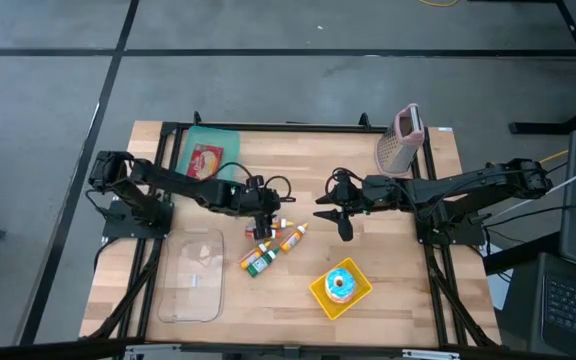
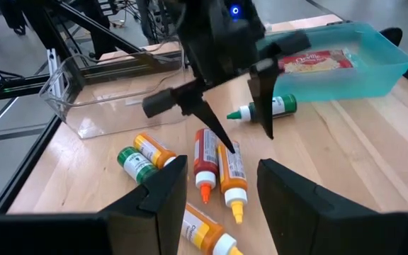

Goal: Pick & Place Food Item
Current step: Put the top yellow food coloring bottle into the transparent bin

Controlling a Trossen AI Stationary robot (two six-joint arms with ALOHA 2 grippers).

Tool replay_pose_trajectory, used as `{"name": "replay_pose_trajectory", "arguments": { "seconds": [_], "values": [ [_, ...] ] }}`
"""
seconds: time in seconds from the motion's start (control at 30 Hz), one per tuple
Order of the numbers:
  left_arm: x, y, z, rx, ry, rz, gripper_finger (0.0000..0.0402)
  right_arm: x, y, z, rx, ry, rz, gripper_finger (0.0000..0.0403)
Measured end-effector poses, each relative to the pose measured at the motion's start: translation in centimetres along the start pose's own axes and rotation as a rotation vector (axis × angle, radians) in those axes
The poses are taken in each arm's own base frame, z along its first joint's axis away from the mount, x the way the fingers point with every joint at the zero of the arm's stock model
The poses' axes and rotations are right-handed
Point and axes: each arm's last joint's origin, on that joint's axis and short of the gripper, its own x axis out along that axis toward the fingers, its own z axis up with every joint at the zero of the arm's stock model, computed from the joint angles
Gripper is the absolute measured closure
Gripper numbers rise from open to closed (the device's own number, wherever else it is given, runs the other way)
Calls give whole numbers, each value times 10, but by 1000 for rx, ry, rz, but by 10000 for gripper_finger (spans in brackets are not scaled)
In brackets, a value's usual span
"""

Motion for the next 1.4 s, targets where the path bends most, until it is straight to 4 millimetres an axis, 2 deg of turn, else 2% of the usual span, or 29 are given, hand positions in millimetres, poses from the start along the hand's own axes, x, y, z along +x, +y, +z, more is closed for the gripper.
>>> {"name": "replay_pose_trajectory", "arguments": {
  "seconds": [0.17, 0.33, 0.7, 0.9, 1.03, 1.17, 1.4],
  "values": [
    [16, -3, -1, 25, 13, -41, 190, 0, 0, 0, -1, 3, 0, 234],
    [30, -9, 3, 35, -48, -81, 190, 0, 0, -1, -1, 6, -1, 234],
    [47, -13, -2, 55, 4, -99, 190, 0, 0, -1, -4, 12, -2, 234],
    [54, -17, 12, 90, -14, -133, 190, 0, 0, -1, -7, 15, -3, 234],
    [61, -19, 15, 124, 35, -135, 190, 0, 0, -2, -7, 20, -3, 234],
    [69, -20, 10, 125, 90, -162, 190, 0, 0, -2, -8, 24, -4, 234],
    [69, -20, 7, 127, 115, -167, 190, 0, 0, -3, -18, 31, -5, 234]
  ]
}}
